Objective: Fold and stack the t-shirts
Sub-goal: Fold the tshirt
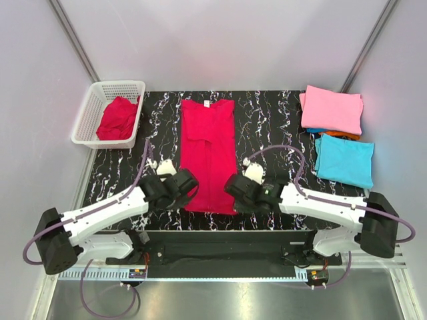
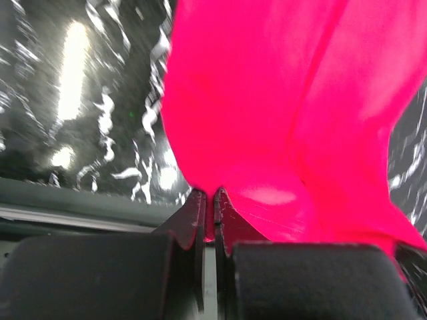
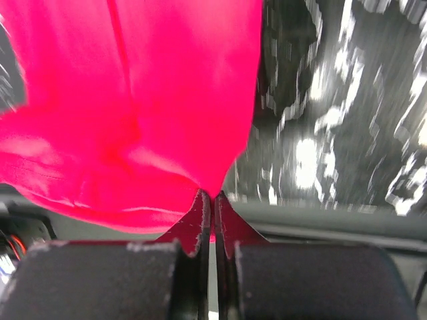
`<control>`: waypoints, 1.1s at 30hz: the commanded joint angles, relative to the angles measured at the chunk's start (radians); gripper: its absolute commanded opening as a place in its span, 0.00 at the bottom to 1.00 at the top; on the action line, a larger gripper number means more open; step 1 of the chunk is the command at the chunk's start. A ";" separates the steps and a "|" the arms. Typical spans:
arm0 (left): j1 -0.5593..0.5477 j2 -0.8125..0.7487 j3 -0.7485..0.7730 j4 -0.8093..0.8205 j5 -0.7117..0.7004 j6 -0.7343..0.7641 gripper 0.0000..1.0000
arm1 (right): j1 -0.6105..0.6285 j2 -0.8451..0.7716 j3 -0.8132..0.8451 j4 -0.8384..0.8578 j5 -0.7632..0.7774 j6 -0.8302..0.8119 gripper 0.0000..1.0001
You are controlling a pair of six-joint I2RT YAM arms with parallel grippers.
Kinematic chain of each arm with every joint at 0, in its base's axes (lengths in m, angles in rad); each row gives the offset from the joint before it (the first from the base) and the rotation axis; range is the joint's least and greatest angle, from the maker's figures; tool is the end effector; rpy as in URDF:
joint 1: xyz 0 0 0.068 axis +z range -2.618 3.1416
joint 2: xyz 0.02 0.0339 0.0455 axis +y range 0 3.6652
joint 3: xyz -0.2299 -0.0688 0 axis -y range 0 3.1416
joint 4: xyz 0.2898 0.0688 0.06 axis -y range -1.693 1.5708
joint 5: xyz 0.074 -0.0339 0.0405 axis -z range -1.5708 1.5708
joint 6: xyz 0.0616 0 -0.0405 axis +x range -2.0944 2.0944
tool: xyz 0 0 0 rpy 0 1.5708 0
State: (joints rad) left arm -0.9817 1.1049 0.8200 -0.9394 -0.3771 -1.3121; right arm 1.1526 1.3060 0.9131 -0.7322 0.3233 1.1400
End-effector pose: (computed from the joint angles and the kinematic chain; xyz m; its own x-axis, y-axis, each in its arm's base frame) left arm 0.1613 -0.2005 0.1716 -0.8138 -0.3998 -0.4217 -0.3252 0.9148 -0.2397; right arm 0.1428 0.2731 0.1604 -0.8898 0.1193 -0.4405 -0.0057 0.9623 0.2720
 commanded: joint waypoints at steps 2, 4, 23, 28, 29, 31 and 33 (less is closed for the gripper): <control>0.124 0.041 0.131 -0.033 -0.112 0.092 0.00 | -0.111 0.047 0.148 -0.035 0.102 -0.190 0.00; 0.201 0.087 0.194 -0.030 -0.108 0.167 0.00 | -0.191 0.087 0.228 -0.023 0.097 -0.305 0.00; 0.572 0.821 0.778 0.149 0.064 0.556 0.00 | -0.583 0.723 0.775 0.198 -0.260 -0.775 0.00; 0.612 0.978 0.936 0.157 0.105 0.605 0.00 | -0.645 0.868 0.914 0.194 -0.305 -0.793 0.00; 0.620 0.998 0.958 0.157 0.110 0.611 0.00 | -0.660 0.883 0.958 0.191 -0.311 -0.802 0.01; 0.627 1.047 1.011 0.162 0.119 0.631 0.01 | -0.677 0.929 1.004 0.165 -0.320 -0.801 0.19; 0.637 1.078 1.048 0.169 0.129 0.651 0.21 | -0.689 0.958 1.061 0.142 -0.314 -0.809 0.60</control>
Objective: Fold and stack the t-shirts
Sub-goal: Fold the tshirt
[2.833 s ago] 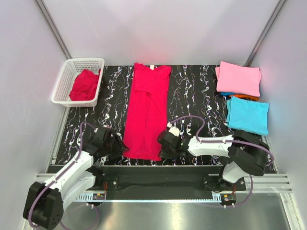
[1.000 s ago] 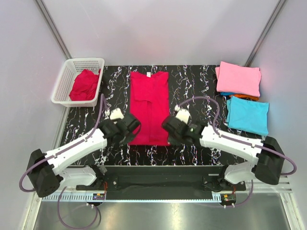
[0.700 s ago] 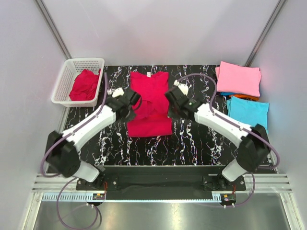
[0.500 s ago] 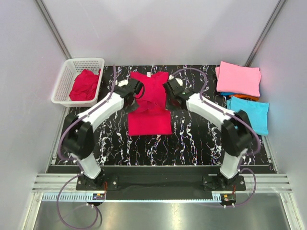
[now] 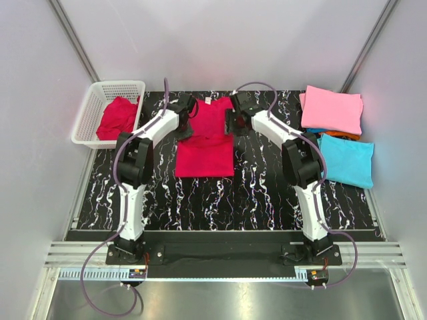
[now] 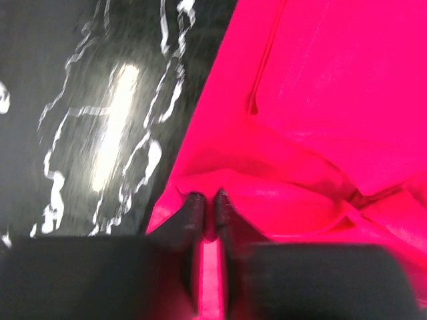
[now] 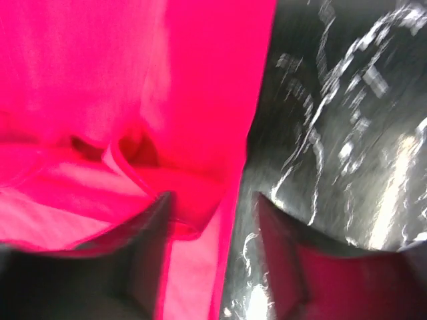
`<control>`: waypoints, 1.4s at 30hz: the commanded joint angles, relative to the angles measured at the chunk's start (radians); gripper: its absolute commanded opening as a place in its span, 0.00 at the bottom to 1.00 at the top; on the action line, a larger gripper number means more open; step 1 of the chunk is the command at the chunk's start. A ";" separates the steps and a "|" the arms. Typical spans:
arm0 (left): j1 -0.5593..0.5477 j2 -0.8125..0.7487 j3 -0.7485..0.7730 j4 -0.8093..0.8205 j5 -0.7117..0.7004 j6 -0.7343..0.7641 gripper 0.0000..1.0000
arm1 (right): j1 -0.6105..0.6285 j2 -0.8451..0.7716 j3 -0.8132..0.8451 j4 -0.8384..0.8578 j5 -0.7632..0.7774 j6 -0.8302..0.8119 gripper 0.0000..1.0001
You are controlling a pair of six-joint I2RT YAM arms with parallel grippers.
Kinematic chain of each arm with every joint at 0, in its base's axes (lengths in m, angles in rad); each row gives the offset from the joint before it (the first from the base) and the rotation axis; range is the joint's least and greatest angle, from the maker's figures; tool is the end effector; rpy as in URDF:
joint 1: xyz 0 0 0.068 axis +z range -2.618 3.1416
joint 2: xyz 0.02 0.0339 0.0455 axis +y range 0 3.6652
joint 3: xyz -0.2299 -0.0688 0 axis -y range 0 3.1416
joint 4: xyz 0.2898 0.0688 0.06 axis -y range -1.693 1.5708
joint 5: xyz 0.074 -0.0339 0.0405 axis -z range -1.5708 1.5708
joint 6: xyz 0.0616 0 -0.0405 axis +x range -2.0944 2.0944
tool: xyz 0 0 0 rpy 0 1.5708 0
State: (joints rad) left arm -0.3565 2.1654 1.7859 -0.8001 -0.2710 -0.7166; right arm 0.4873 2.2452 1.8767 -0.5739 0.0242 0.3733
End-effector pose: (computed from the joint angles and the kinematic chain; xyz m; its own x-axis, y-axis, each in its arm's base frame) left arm 0.4659 -0.1559 0.1290 -0.8113 -0.3732 -0.4501 -0.3876 0.9196 -0.0638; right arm 0.4736 0.2493 0.1350 -0.8317 -0.0281 -0.5545 -0.1635 0.9668 0.1962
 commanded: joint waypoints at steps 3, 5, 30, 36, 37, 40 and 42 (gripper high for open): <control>0.021 0.013 0.069 0.085 0.027 0.074 0.60 | -0.038 0.027 0.133 -0.018 0.006 -0.047 0.75; 0.022 -0.019 0.038 0.154 0.010 0.085 0.71 | -0.044 0.022 0.147 -0.018 0.014 -0.036 0.77; 0.008 -0.283 -0.335 0.279 0.128 0.079 0.17 | -0.015 -0.204 -0.195 0.037 -0.171 0.019 0.16; 0.008 -0.219 -0.280 0.205 0.144 0.069 0.00 | 0.008 -0.151 -0.156 0.034 -0.204 0.029 0.11; 0.008 -0.214 -0.278 0.199 0.145 0.068 0.00 | 0.010 -0.145 -0.151 0.032 -0.213 0.030 0.09; 0.008 -0.199 -0.270 0.190 0.147 0.066 0.00 | 0.011 -0.124 -0.139 0.031 -0.216 0.032 0.08; 0.007 -0.184 -0.258 0.180 0.145 0.063 0.00 | 0.013 -0.107 -0.126 0.026 -0.216 0.032 0.08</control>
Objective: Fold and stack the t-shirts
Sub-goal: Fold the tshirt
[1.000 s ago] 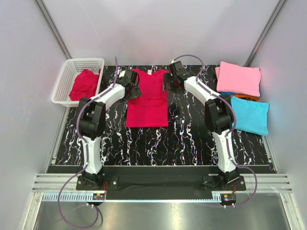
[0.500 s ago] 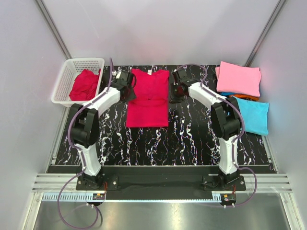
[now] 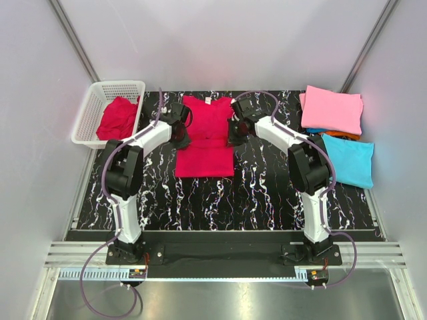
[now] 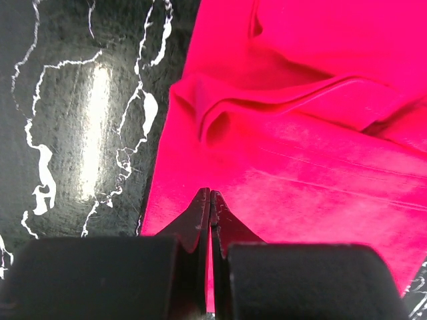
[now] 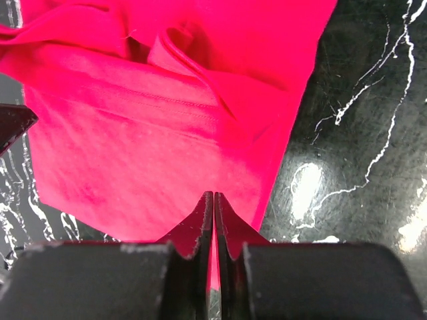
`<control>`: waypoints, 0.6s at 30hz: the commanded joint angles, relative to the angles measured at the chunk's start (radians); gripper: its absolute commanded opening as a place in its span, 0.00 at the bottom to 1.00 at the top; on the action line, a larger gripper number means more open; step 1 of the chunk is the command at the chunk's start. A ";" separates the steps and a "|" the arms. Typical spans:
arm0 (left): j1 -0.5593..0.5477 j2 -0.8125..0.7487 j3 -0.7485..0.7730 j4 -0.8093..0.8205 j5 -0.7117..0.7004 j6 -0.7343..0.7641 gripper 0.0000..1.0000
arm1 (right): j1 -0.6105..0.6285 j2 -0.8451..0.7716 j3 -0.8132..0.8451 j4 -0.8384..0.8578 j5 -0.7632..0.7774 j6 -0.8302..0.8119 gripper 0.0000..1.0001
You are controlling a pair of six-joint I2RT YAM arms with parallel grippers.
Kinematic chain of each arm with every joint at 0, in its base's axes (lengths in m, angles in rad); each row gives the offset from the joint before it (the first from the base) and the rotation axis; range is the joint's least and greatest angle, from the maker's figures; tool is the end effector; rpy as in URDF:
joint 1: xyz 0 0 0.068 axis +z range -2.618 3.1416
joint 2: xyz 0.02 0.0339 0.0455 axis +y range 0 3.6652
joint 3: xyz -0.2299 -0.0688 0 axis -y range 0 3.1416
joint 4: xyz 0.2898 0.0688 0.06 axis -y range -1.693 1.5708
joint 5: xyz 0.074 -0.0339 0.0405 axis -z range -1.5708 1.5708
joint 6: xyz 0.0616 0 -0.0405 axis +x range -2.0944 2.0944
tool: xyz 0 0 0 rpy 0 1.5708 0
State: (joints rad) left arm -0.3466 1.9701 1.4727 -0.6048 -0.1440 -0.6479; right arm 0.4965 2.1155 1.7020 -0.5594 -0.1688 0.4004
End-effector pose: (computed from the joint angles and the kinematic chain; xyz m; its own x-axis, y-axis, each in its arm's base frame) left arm 0.4297 -0.1458 0.1194 -0.8352 -0.3334 -0.4374 -0.2870 0.9426 -0.1705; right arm 0.4386 0.2494 0.1373 -0.8847 -0.0423 -0.4643 -0.2257 0.9102 0.3473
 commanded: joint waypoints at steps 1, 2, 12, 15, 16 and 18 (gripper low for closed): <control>-0.002 0.016 0.061 -0.024 0.014 -0.007 0.00 | 0.004 0.030 0.053 0.012 -0.026 0.006 0.08; -0.002 0.022 0.064 -0.026 0.012 -0.007 0.00 | 0.004 0.035 0.064 0.010 -0.024 0.006 0.08; 0.023 0.153 0.213 -0.061 0.000 0.007 0.00 | 0.004 0.168 0.174 -0.014 -0.014 -0.014 0.06; 0.043 0.216 0.287 -0.082 0.000 0.014 0.00 | 0.001 0.215 0.249 -0.040 0.008 -0.026 0.06; 0.052 0.226 0.302 -0.084 -0.003 0.016 0.00 | 0.001 0.225 0.289 -0.045 0.024 -0.037 0.06; 0.058 0.260 0.349 -0.081 -0.014 0.030 0.00 | -0.004 0.259 0.335 -0.059 0.054 -0.043 0.06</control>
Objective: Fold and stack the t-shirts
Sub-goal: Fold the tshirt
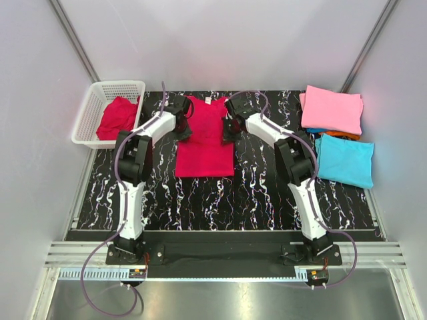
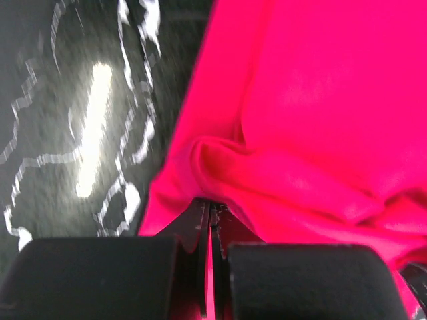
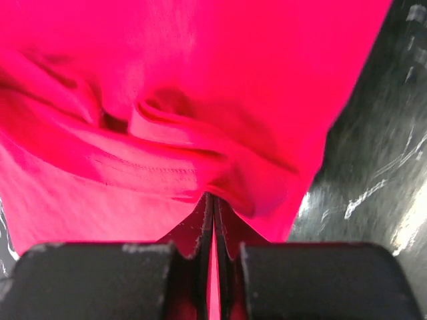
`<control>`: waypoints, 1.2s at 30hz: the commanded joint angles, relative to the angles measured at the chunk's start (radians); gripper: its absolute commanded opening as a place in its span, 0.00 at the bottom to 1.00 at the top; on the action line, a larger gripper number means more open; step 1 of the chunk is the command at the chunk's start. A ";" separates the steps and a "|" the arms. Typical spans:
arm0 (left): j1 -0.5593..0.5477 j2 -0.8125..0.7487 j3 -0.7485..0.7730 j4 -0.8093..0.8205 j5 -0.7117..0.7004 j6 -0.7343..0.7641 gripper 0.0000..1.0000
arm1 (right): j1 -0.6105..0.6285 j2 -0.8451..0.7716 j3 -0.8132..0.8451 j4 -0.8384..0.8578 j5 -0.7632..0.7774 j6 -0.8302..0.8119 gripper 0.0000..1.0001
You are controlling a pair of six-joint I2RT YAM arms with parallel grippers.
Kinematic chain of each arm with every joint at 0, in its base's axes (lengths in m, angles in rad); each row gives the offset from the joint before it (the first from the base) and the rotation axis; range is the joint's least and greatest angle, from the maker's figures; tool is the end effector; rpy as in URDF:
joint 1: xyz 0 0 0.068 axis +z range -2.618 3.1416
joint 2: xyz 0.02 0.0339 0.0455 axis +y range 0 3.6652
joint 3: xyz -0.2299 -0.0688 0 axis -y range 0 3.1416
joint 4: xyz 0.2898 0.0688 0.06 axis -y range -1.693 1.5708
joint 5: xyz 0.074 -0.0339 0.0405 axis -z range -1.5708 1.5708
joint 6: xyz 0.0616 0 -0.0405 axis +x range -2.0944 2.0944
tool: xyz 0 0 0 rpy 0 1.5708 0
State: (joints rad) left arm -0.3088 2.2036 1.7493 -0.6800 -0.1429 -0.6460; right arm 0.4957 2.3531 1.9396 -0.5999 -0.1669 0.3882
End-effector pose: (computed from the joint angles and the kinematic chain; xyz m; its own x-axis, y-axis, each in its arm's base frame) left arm 0.4788 -0.1435 0.1033 -0.8360 -0.3588 -0.4153 -0.3253 0.9334 -0.1514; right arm 0.4726 0.2672 0.1007 -0.8977 -0.0611 -0.4363 -0.2231 0.9170 0.3307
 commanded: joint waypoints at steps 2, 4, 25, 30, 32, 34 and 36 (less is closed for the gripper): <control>0.027 0.045 0.131 -0.001 -0.024 0.048 0.00 | -0.012 0.061 0.179 -0.038 0.064 -0.032 0.07; 0.028 0.059 0.162 0.037 -0.047 0.054 0.00 | -0.019 0.101 0.269 -0.066 0.105 -0.037 0.09; 0.028 -0.467 -0.475 0.166 -0.038 0.034 0.66 | -0.039 -0.360 -0.298 -0.035 0.235 0.032 0.69; 0.028 -0.614 -0.646 0.181 0.067 -0.006 0.70 | -0.037 -0.570 -0.533 0.026 0.118 0.061 0.76; 0.030 -0.633 -0.703 0.192 0.112 -0.012 0.70 | -0.039 -0.627 -0.629 0.081 0.057 0.078 0.77; 0.030 -0.660 -0.759 0.217 0.170 -0.018 0.70 | -0.039 -0.656 -0.726 0.135 -0.037 0.107 0.77; 0.042 -0.682 -0.804 0.264 0.222 -0.038 0.70 | -0.039 -0.692 -0.789 0.241 -0.141 0.133 0.72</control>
State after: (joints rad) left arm -0.2787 1.5799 0.9916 -0.5053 -0.0425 -0.6521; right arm 0.4561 1.6943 1.2335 -0.5198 -0.1268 0.4633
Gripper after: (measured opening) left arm 0.701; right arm 0.733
